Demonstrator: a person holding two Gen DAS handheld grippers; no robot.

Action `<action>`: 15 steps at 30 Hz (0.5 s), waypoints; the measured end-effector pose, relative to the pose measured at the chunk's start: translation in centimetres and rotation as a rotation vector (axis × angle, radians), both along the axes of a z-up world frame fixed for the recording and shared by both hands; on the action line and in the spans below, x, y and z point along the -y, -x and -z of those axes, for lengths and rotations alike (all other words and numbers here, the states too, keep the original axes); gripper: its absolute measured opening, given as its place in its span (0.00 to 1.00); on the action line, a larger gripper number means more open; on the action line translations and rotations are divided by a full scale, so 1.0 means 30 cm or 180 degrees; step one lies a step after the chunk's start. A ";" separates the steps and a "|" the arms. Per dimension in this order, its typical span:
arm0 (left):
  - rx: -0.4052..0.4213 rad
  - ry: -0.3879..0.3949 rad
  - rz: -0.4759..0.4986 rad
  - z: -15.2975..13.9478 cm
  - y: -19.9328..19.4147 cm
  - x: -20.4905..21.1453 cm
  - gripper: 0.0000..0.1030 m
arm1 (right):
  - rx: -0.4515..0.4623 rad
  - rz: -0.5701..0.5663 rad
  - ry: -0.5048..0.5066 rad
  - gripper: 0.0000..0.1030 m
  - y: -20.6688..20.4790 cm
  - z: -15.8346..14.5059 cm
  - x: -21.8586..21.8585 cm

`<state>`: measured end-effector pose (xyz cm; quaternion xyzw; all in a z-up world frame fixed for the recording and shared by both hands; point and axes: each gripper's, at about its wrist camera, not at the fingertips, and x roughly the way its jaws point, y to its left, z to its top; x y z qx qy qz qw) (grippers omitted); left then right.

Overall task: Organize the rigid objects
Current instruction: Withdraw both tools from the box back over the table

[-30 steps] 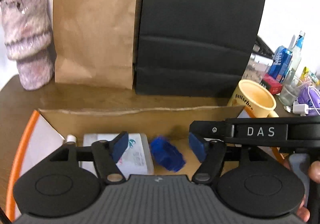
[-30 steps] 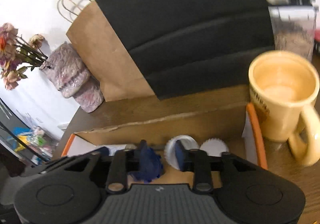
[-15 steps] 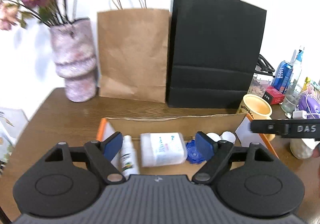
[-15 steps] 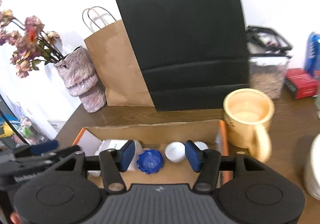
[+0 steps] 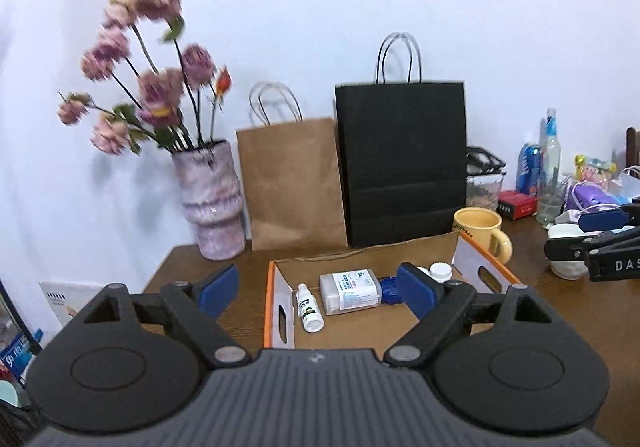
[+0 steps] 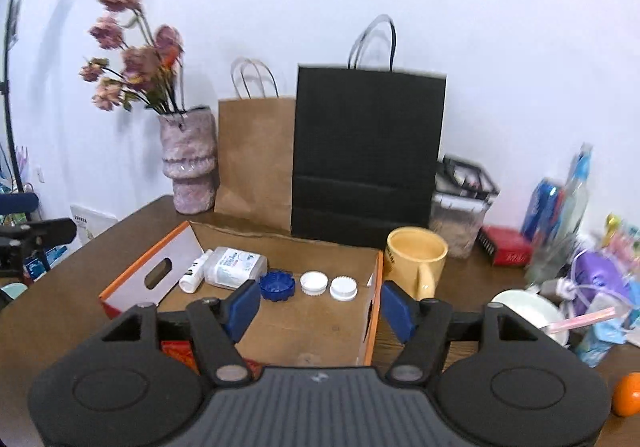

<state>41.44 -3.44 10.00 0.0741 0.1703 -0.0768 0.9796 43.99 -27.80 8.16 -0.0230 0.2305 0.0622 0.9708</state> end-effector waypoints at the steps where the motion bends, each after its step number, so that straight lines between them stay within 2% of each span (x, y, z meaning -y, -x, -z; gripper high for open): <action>1: 0.0065 0.0020 -0.0003 0.002 0.042 -0.002 0.85 | 0.0083 -0.0008 0.0004 0.64 0.042 0.000 -0.007; 5: 0.0195 0.0201 0.0036 0.016 0.184 -0.026 0.86 | 0.0244 -0.0041 0.0038 0.65 0.171 0.011 -0.036; 8: 0.0267 0.0284 0.0043 0.041 0.296 -0.045 0.87 | 0.0341 -0.0086 0.0033 0.72 0.284 0.035 -0.054; 15: 0.0430 0.0232 0.0046 0.120 0.566 -0.079 0.92 | 0.0450 -0.0148 -0.0146 0.74 0.562 0.120 -0.080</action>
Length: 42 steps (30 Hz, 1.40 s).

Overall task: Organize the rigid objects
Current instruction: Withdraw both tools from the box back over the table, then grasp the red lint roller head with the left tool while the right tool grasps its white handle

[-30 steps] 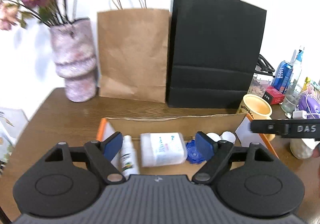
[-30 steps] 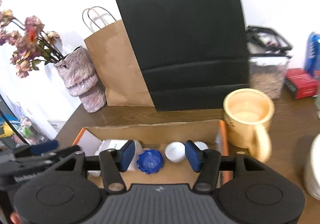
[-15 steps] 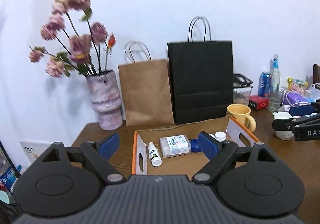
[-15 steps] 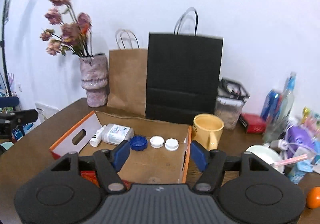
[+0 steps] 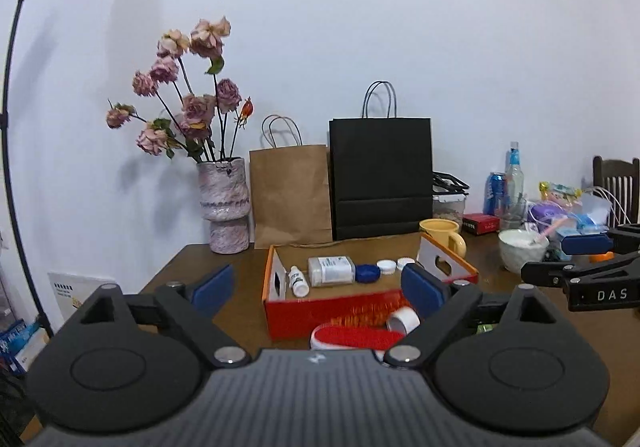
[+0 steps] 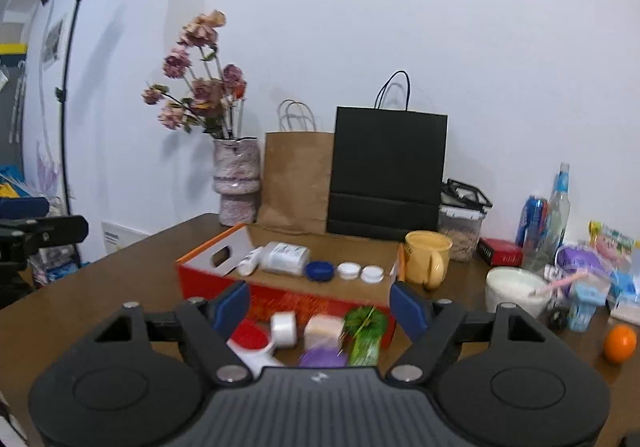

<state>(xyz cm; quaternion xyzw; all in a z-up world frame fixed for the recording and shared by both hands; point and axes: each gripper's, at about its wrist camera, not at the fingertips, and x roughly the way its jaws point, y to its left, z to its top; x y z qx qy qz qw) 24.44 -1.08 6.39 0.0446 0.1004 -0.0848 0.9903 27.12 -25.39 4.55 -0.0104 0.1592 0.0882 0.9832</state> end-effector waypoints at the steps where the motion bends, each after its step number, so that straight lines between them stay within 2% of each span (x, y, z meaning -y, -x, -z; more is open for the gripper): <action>1: 0.0019 -0.0016 0.0000 0.013 0.041 -0.004 0.93 | 0.0001 -0.0007 -0.0036 0.75 0.044 0.014 -0.002; 6: 0.0001 0.0090 -0.0084 0.091 0.222 -0.047 0.94 | 0.0003 0.0041 -0.0114 0.76 0.222 0.078 -0.018; 10: -0.0062 0.0083 -0.0172 0.150 0.340 -0.073 0.94 | 0.0035 0.0078 -0.0080 0.78 0.365 0.118 -0.048; 15: -0.0102 0.0133 -0.0226 0.183 0.470 -0.107 0.95 | 0.0021 0.0013 -0.0193 0.82 0.534 0.164 -0.075; 19: -0.0075 -0.0069 -0.0156 0.201 0.520 -0.099 0.96 | -0.0034 0.0005 -0.0212 0.84 0.629 0.202 -0.095; 25: -0.0106 0.0053 -0.0245 0.195 0.511 -0.113 0.96 | -0.0037 0.0050 -0.0162 0.84 0.628 0.209 -0.101; 31: -0.0160 -0.0012 -0.0222 0.214 0.497 -0.106 0.96 | -0.0104 0.0096 -0.0220 0.84 0.599 0.232 -0.087; 42: -0.0506 -0.0090 -0.0089 0.277 0.327 -0.029 0.96 | -0.0392 0.0160 -0.0349 0.80 0.432 0.301 -0.021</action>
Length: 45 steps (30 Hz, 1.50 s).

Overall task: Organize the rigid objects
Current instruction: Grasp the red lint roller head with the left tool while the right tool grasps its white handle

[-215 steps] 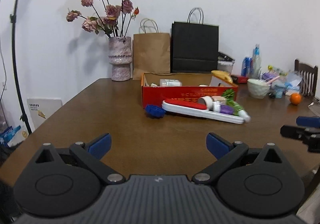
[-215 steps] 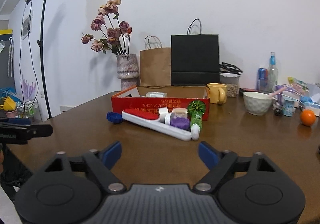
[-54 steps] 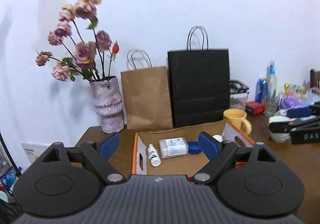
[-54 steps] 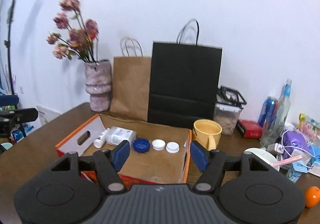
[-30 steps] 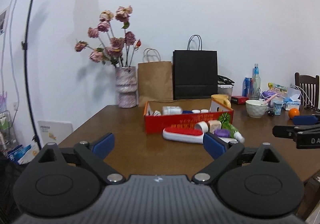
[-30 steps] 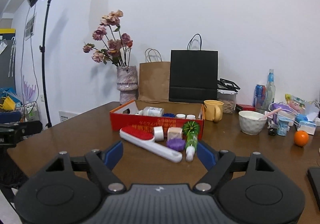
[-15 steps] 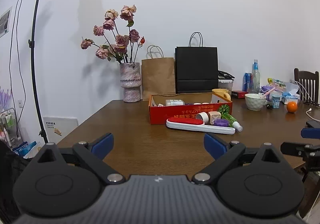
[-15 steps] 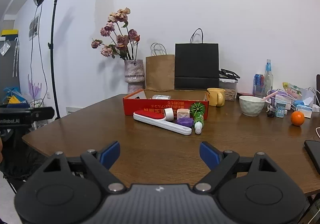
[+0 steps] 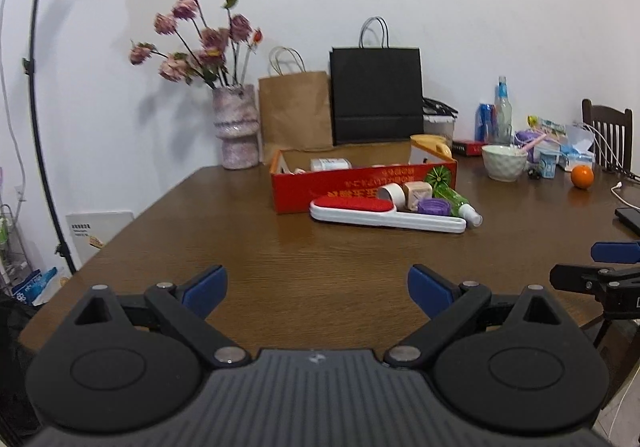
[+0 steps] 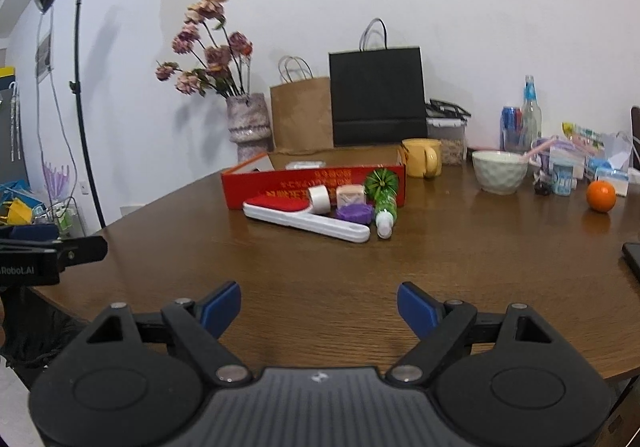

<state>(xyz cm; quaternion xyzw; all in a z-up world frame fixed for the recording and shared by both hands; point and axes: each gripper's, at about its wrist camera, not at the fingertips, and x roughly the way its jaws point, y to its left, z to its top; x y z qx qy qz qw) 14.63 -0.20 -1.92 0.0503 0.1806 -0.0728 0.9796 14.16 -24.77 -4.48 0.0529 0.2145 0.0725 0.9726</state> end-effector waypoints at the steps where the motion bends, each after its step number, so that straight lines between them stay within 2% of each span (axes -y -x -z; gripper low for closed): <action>1: -0.0029 0.0016 0.0017 0.001 -0.029 0.007 0.96 | -0.0034 -0.0014 -0.0010 0.75 -0.025 0.003 0.008; 3: -0.0084 0.0060 0.0063 -0.001 -0.090 0.014 0.96 | -0.0099 -0.0056 -0.0043 0.69 -0.079 0.005 0.025; 5: -0.0133 0.0083 0.0141 -0.007 -0.169 0.025 0.96 | -0.0091 -0.0054 -0.0032 0.67 -0.141 0.004 0.037; 8: -0.0157 0.0013 0.0324 -0.007 -0.289 0.051 0.96 | -0.0110 -0.0104 -0.0014 0.57 -0.239 0.002 0.044; 11: -0.0173 -0.0020 0.0391 0.001 -0.433 0.075 0.92 | -0.0246 -0.0185 -0.0146 0.40 -0.363 0.010 0.053; 13: -0.0286 0.0082 0.0468 0.012 -0.557 0.075 0.87 | -0.0318 -0.0237 -0.0221 0.27 -0.439 0.017 0.054; 16: -0.0584 0.0185 0.0456 0.042 -0.763 0.074 0.82 | -0.0394 -0.0130 -0.0243 0.27 -0.548 0.026 0.060; 17: -0.0639 0.0142 0.0453 0.052 -0.812 0.079 0.81 | -0.0407 -0.0072 -0.0268 0.26 -0.576 0.026 0.062; 20: -0.0620 0.0081 0.0356 0.079 -0.927 0.086 0.78 | -0.0445 0.0091 -0.0220 0.20 -0.653 0.037 0.069; 24: -0.0714 0.0292 0.0329 0.095 -1.051 0.070 0.74 | -0.0608 0.0134 -0.0192 0.15 -0.729 0.064 0.074; 26: -0.0719 0.0369 0.0447 0.103 -1.084 0.073 0.72 | -0.0658 0.0108 -0.0155 0.15 -0.745 0.077 0.064; 27: -0.0748 0.0392 0.0496 0.109 -1.099 0.076 0.64 | -0.0682 0.0097 -0.0145 0.15 -0.752 0.085 0.062; 28: -0.0800 0.0395 0.0503 0.121 -1.107 0.082 0.48 | -0.0696 0.0102 -0.0132 0.14 -0.757 0.094 0.058; 32: -0.0749 0.0350 0.0488 0.141 -1.070 0.086 0.46 | -0.0721 0.0161 -0.0117 0.13 -0.765 0.113 0.058; 36: -0.0744 0.0356 0.0398 0.139 -0.972 0.056 0.44 | -0.0713 0.0178 -0.0101 0.14 -0.745 0.113 0.062; 39: -0.0708 0.0408 0.0283 0.140 -0.836 0.021 0.41 | -0.0633 0.0156 0.0024 0.15 -0.699 0.116 0.046; 42: -0.0607 0.0425 0.0147 0.147 -0.658 -0.008 0.40 | -0.0609 0.0077 0.0020 0.15 -0.642 0.115 0.039; 45: -0.0617 0.0537 0.0041 0.147 -0.500 -0.037 0.40 | -0.0611 0.0024 0.0025 0.14 -0.585 0.110 0.029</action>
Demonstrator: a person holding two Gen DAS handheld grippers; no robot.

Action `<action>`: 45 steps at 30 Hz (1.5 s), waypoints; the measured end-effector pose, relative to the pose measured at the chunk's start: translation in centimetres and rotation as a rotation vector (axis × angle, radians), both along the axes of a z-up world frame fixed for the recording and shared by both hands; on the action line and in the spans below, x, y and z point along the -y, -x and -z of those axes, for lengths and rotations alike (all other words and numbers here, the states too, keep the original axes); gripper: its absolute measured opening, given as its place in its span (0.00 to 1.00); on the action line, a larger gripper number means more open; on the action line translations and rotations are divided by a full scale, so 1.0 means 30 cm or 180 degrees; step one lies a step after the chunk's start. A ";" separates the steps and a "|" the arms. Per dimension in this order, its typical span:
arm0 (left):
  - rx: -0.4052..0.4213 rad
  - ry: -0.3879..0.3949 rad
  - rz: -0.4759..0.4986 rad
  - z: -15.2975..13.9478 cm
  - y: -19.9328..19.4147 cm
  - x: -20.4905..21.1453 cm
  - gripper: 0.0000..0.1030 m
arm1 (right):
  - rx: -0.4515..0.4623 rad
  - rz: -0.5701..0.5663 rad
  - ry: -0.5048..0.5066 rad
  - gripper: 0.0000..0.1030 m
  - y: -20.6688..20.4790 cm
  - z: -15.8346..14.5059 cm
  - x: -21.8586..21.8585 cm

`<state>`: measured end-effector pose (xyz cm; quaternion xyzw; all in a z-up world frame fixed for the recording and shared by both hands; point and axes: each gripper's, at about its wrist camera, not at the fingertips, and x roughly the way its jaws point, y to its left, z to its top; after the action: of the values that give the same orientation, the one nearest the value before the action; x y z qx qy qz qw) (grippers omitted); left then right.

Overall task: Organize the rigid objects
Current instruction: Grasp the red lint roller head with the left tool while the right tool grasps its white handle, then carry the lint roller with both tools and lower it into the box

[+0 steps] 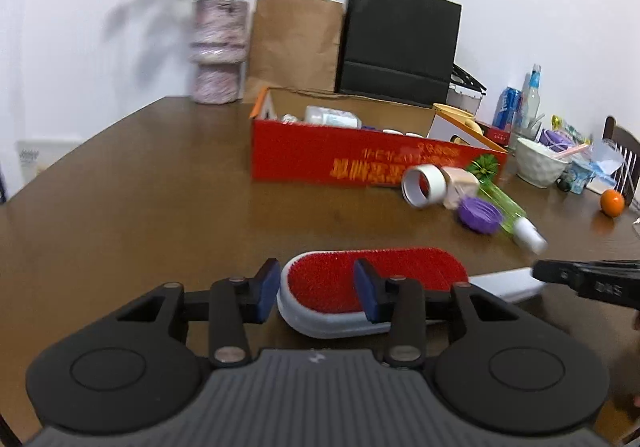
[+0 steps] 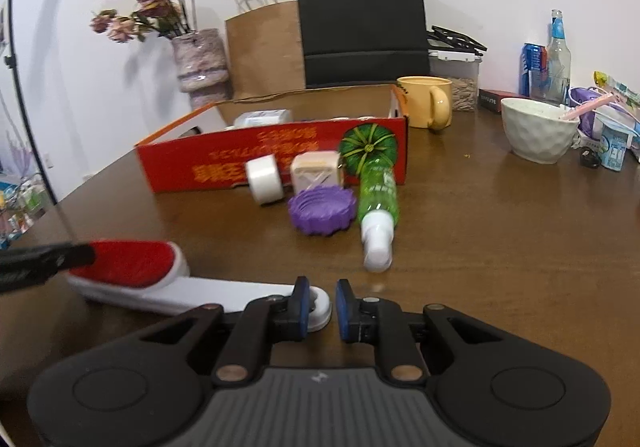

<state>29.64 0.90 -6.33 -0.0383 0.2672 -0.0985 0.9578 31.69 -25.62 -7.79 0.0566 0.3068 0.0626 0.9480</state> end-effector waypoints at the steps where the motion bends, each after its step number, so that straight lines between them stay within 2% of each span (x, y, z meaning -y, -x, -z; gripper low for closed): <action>1: -0.0011 -0.0003 -0.0008 -0.003 0.038 -0.003 0.39 | -0.0003 -0.0006 0.0017 0.14 0.019 -0.002 -0.005; 4: -0.0029 -0.0024 -0.0006 -0.010 0.106 -0.010 0.39 | -0.0024 -0.0050 -0.0009 0.12 0.052 -0.007 -0.011; 8: -0.0124 0.0077 -0.0044 -0.021 0.117 -0.031 0.39 | -0.0056 -0.0042 -0.0091 0.12 0.080 -0.012 -0.012; 10: -0.0124 0.0099 -0.0031 -0.019 0.120 -0.032 0.43 | -0.0049 -0.0049 -0.0145 0.13 0.092 -0.007 -0.003; 15: -0.0025 0.0084 -0.0069 0.002 0.126 -0.021 0.46 | -0.0046 0.0009 -0.0408 0.13 0.096 0.008 0.031; 17: -0.0048 0.0134 -0.0072 0.004 0.121 -0.025 0.47 | -0.0068 0.0032 -0.0523 0.13 0.092 0.012 0.043; 20: -0.0137 0.0234 -0.0125 0.005 0.107 -0.042 0.55 | -0.0106 0.0056 -0.0767 0.14 0.085 0.026 0.077; 22: -0.0160 0.0297 -0.0128 0.006 0.105 -0.050 0.55 | -0.0089 0.0077 -0.0744 0.20 0.086 0.032 0.079; 26: -0.0201 0.0401 -0.0132 0.010 0.102 -0.057 0.55 | -0.0079 0.0091 -0.0762 0.20 0.084 0.036 0.080; 31: -0.0164 0.0416 -0.0194 0.011 0.121 -0.046 0.51 | -0.0154 0.0091 -0.1106 0.19 0.080 0.046 0.105; 35: -0.0056 0.0418 -0.0241 0.003 0.171 -0.039 0.47 | -0.0072 0.0131 -0.0977 0.17 0.120 0.038 0.081; 38: 0.0207 0.0432 -0.0238 -0.030 0.226 -0.043 0.43 | 0.0060 0.0144 -0.1031 0.17 0.162 0.017 0.085; 41: 0.0479 0.0475 -0.0163 -0.071 0.260 -0.041 0.40 | 0.0318 0.0172 -0.0960 0.15 0.202 -0.024 0.085; 45: 0.0598 0.0540 -0.0130 -0.106 0.250 -0.029 0.40 | 0.0554 0.0198 -0.0847 0.15 0.221 -0.076 0.085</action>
<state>22.14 1.77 -3.13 -0.1153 0.1663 -0.1044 0.9737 25.08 -28.18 -5.51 0.1856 0.2107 0.0779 0.9566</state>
